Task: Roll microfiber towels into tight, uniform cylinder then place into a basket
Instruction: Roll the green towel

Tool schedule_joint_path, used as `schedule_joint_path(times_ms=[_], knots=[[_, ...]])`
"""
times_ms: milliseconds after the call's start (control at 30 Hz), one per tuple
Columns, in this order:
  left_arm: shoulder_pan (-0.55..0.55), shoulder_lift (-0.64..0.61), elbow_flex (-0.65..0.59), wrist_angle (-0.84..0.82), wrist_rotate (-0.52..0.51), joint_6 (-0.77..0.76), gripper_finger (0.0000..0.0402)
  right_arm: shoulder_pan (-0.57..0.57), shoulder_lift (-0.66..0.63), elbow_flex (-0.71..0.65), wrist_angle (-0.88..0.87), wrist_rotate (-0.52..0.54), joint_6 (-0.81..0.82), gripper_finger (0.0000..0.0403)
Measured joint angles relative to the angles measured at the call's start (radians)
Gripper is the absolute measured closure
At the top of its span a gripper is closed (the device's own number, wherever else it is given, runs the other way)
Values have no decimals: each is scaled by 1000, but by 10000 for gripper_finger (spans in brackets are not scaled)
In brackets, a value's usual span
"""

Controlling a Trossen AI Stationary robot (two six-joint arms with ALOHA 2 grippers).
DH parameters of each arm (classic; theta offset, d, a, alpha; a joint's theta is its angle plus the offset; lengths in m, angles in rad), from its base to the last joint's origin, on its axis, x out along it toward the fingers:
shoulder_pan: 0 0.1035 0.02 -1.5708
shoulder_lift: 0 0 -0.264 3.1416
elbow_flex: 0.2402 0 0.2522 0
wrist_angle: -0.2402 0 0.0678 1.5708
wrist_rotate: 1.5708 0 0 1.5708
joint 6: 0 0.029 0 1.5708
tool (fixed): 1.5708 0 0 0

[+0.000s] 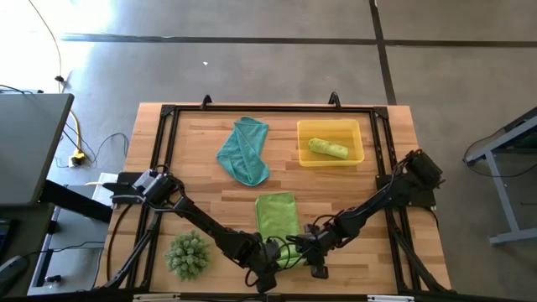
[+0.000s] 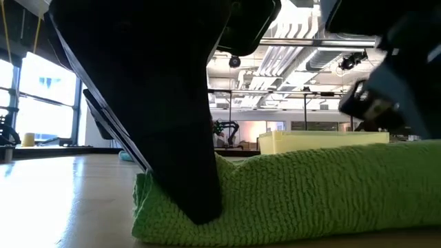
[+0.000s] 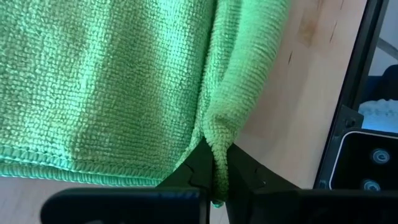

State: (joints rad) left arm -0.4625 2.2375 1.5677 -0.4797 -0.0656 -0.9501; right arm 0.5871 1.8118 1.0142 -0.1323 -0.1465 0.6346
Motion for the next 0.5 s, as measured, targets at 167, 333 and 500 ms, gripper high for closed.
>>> schedule_joint_path(times_ms=[167, 333, 500], knots=[[1, 0, -2, 5, -4, 2, 391, 48, -73, 0, 1, -4, -149, 273], [3, 0, -2, 7, -15, 2, 391, 155, -60, 1, 59, 200, -424, 286], [3, 0, -3, 7, -21, 1, 391, 198, 28, 1, 122, 340, -479, 298]])
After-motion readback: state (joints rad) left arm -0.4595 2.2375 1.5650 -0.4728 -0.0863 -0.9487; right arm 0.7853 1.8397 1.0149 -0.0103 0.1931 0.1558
